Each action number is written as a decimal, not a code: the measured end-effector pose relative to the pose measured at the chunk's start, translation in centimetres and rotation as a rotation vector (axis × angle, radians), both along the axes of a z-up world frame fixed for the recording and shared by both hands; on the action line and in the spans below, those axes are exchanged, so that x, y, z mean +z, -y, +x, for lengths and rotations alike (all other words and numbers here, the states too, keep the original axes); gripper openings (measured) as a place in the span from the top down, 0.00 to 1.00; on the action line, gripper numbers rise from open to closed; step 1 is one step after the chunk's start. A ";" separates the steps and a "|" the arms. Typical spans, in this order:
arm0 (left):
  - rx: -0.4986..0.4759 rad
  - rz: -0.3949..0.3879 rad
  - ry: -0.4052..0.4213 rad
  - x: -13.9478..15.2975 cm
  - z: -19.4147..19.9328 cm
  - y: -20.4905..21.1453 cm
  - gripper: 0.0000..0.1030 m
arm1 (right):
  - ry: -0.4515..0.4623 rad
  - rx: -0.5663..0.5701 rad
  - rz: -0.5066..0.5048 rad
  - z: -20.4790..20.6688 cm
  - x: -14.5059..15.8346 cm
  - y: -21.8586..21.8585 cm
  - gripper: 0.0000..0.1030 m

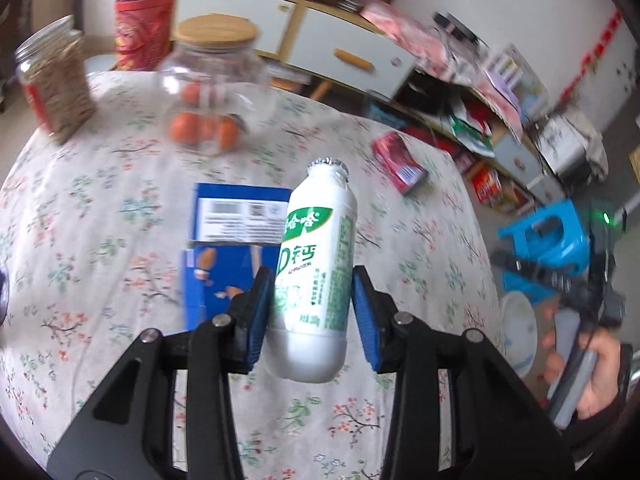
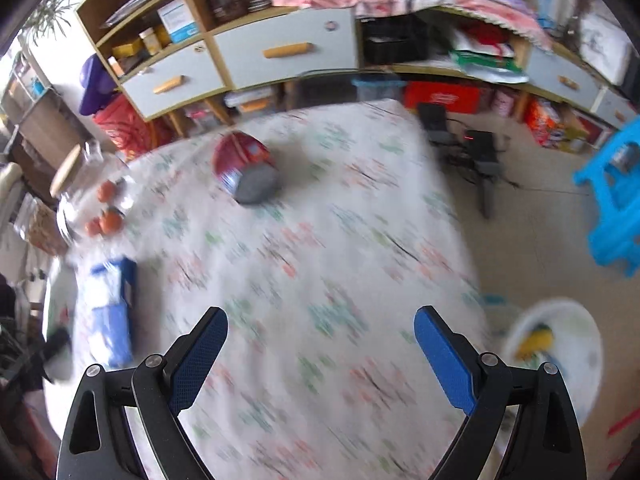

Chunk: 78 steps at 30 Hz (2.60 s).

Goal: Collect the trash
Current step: 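Grasp the red can with the right gripper while the left gripper holds the bottle, then carry the red can into the bucket and release it while the left gripper carries the bottle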

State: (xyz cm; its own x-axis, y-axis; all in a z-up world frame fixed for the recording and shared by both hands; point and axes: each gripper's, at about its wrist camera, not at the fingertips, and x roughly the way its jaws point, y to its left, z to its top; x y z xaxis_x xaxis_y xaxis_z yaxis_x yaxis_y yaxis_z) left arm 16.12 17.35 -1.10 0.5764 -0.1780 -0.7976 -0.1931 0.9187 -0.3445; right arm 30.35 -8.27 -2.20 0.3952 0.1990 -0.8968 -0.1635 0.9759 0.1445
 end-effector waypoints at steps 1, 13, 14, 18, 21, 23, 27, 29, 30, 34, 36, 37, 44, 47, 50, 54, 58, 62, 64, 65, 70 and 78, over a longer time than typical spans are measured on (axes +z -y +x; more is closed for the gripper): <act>0.009 0.000 -0.003 -0.2 -0.1 -0.4 0.60 | -0.014 0.005 -0.010 0.8 -0.2 -0.6 0.07; 0.073 0.032 -0.003 -0.8 1.2 -3.7 0.60 | -0.048 0.141 -0.068 10.7 -3.6 -9.3 0.07; 0.074 0.041 -0.006 -0.9 1.3 -3.8 0.60 | -0.054 0.147 -0.063 11.3 -3.9 -9.7 0.07; 0.073 0.042 -0.022 -1.4 1.9 -4.1 0.60 | -0.063 0.154 -0.092 12.8 -5.2 -10.8 0.08; 0.074 0.045 -0.028 -1.5 2.0 -4.1 0.60 | -0.071 0.149 -0.093 13.2 -6.0 -10.9 0.17; 0.075 0.046 -0.029 -1.5 2.0 -4.2 0.60 | -0.080 0.148 -0.091 13.2 -6.3 -10.8 0.31; 0.075 0.045 -0.026 -1.4 2.0 -4.2 0.60 | -0.076 0.154 -0.085 12.2 -6.1 -10.1 0.37; 0.069 0.046 -0.021 -1.2 1.8 -4.0 0.60 | -0.068 0.157 -0.094 11.2 -5.6 -9.7 0.38; 0.066 0.048 -0.019 -1.1 1.7 -3.8 0.60 | -0.066 0.157 -0.098 10.8 -5.4 -9.5 0.38; 0.050 0.042 -0.011 -0.9 1.2 -3.1 0.60 | -0.067 0.163 -0.087 8.1 -4.3 -8.4 0.38; 0.039 0.022 -0.012 -0.9 0.8 -2.8 0.60 | -0.074 0.164 -0.080 6.3 -3.9 -7.6 0.38; 0.033 0.014 -0.014 -0.9 0.6 -2.6 0.60 | -0.073 0.166 -0.077 5.4 -3.7 -7.2 0.38; -0.002 0.018 -0.016 -0.8 -1.1 -0.8 0.60 | -0.061 0.158 -0.042 -0.3 -2.0 -3.6 0.38; -0.012 0.007 -0.019 -0.9 -1.8 0.1 0.60 | -0.052 0.150 -0.023 -2.9 -1.2 -1.8 0.38; -0.032 0.014 -0.018 -0.8 -2.4 1.2 0.60 | -0.049 0.136 -0.004 -5.2 -0.6 -0.2 0.38; -0.057 0.034 -0.014 -0.7 -2.9 2.7 0.60 | -0.042 0.119 0.024 -7.9 -0.2 2.1 0.38; -0.086 0.050 -0.010 -0.7 -3.1 4.3 0.60 | -0.038 0.093 0.046 -9.9 -0.3 4.6 0.38; -0.119 0.070 -0.007 -0.7 -2.8 6.1 0.60 | -0.037 0.063 0.080 -11.4 -0.6 7.4 0.38; -0.136 0.065 -0.007 -0.7 -2.6 6.8 0.60 | -0.028 0.047 0.095 -11.9 -0.7 8.8 0.38; -0.147 0.064 -0.006 -0.6 -2.5 7.4 0.60 | -0.025 0.039 0.104 -12.1 -0.8 9.4 0.38; -0.186 0.089 -0.003 -0.9 -2.1 9.9 0.60 | -0.049 -0.038 0.163 -12.6 -2.1 13.7 0.38; -0.237 0.112 -0.011 -1.7 -1.4 13.4 0.60 | -0.029 -0.230 0.166 -12.3 -2.0 22.6 0.38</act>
